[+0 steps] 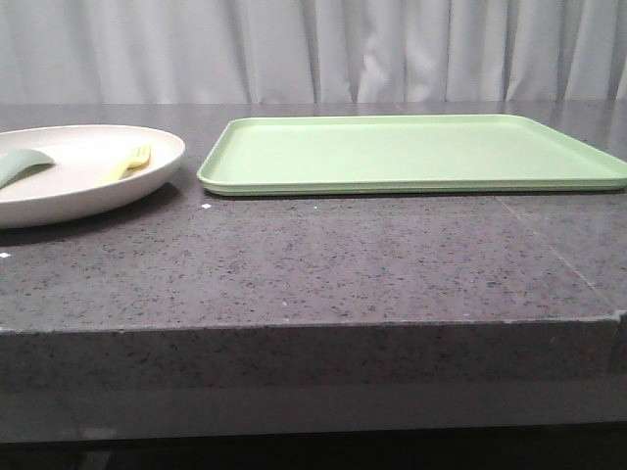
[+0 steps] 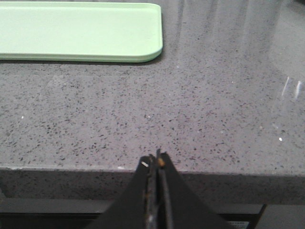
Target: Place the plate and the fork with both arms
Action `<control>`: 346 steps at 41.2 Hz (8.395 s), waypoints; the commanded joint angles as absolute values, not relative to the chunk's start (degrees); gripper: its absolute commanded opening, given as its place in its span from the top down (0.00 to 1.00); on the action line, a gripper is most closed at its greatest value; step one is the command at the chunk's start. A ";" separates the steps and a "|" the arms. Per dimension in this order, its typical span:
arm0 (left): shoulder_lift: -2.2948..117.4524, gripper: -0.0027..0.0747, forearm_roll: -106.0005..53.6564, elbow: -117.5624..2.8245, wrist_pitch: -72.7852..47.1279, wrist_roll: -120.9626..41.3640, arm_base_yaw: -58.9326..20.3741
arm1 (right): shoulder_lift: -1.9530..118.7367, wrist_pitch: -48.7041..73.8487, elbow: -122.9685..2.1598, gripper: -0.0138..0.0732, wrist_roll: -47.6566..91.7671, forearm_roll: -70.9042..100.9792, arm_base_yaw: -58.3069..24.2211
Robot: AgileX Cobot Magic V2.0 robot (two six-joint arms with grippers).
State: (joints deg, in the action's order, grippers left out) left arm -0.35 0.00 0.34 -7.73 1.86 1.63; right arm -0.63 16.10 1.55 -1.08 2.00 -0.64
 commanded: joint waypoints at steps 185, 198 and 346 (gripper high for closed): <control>84.68 0.22 5.85 -71.91 -45.57 1.96 1.77 | 35.12 19.12 -38.14 0.17 -0.68 1.99 -0.30; 91.32 0.22 3.55 -73.31 -44.74 1.96 1.77 | 35.12 19.12 -38.14 0.17 -0.68 1.99 -0.30; 119.03 0.99 -28.32 -111.97 -39.26 12.17 -23.59 | 35.39 19.02 -38.09 0.17 -0.68 1.99 -3.74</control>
State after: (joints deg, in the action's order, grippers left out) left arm 122.07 -26.13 -109.87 -41.92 11.15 -23.19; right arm 35.02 23.23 -35.95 -1.05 2.00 -3.76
